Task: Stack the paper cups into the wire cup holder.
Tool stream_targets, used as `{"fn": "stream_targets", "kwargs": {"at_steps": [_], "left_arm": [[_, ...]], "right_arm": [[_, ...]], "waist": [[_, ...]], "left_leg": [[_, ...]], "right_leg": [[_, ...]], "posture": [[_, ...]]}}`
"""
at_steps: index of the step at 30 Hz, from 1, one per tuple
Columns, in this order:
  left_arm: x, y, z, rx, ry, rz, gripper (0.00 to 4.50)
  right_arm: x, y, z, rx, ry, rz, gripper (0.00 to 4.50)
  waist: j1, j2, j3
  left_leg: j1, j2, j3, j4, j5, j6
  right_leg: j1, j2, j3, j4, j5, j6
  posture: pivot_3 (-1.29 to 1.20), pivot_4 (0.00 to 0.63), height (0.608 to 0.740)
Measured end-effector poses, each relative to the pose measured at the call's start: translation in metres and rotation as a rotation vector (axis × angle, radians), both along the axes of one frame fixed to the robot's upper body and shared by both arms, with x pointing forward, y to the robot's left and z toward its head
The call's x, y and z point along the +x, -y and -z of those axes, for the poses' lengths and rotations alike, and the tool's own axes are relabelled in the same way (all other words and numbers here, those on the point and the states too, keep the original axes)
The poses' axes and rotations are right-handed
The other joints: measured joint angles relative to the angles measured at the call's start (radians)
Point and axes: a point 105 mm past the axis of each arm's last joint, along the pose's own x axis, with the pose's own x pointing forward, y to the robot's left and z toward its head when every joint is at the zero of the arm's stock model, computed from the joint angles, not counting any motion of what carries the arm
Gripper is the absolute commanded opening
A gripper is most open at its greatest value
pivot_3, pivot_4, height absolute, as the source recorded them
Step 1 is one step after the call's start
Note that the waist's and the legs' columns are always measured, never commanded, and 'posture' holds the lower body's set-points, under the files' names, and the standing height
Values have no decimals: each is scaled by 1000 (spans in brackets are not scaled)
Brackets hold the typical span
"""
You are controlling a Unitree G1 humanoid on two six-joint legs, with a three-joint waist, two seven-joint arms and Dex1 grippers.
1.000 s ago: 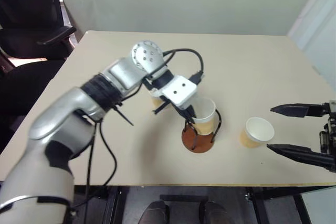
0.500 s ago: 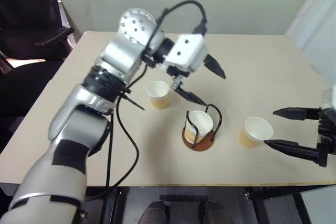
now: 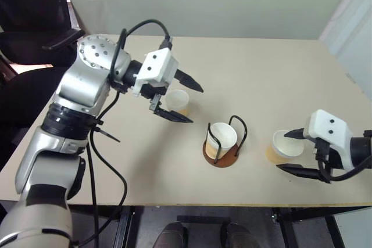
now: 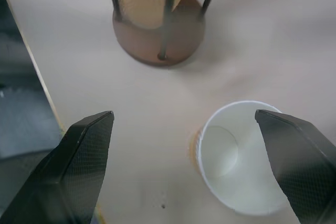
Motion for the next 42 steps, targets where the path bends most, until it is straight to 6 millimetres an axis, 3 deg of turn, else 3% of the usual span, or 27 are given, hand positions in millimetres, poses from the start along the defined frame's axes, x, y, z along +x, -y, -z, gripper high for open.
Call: {"fn": "stream_targets", "kwargs": {"at_steps": [9,14,22,26,29,32,35,37,39,42], "left_arm": [[-2,0,5,20,22,-25,4120],[-1,-1,8,25,28,-36,4167],[0,-1,9,14,28,-42,4167],[1,-9,14,14,12,-68,4167],[3,-21,20,21,-4,-116,4167],[4,-28,20,11,-10,-145,4167],[3,-30,22,12,-15,-152,4167],[2,-29,22,11,-14,-149,4167],[2,-29,22,8,-14,-148,4167],[2,-27,22,6,-15,-143,4167]], "right_arm": [[10,5,17,-78,-11,-15,4500],[14,12,33,-146,-21,-10,2876],[19,16,34,-183,1,-18,53],[19,18,31,-187,4,-19,20],[22,26,9,-187,41,0,20],[28,25,-39,-157,146,-7,20],[25,7,-95,-104,271,-85,20],[18,-12,-123,-71,342,-172,20],[14,-32,-131,-49,351,-272,20],[15,-60,-121,-21,284,-390,20]], "waist": [[-2,0,0],[-2,0,0],[-3,0,0],[-4,0,0],[-5,0,0],[-6,0,0],[-8,0,0],[-10,0,0],[-14,-1,0],[-19,-1,0]], "left_leg": [[1,0,0,-1,0,0],[1,0,0,-1,0,1],[1,0,1,-1,0,1],[1,0,1,-1,0,1],[1,0,1,-2,0,0],[1,0,1,-2,0,0],[1,0,0,-3,1,0],[0,0,0,-3,1,0],[0,0,-2,-3,1,0],[0,0,-1,-3,1,0]], "right_leg": [[0,-1,0,0,0,0],[0,-1,0,0,1,1],[0,-1,0,0,1,1],[0,-1,0,0,1,1],[0,-1,0,0,1,0],[0,-1,0,0,0,-1],[-1,0,0,0,0,-2],[-2,0,0,0,-1,-3],[-2,0,0,-1,-1,-3],[-3,0,0,1,-1,-3]], "posture": [[0,150,740],[0,150,740],[0,150,740],[0,150,740],[0,150,740],[0,150,740],[0,150,740],[0,150,740],[0,150,740],[0,150,740]]}}
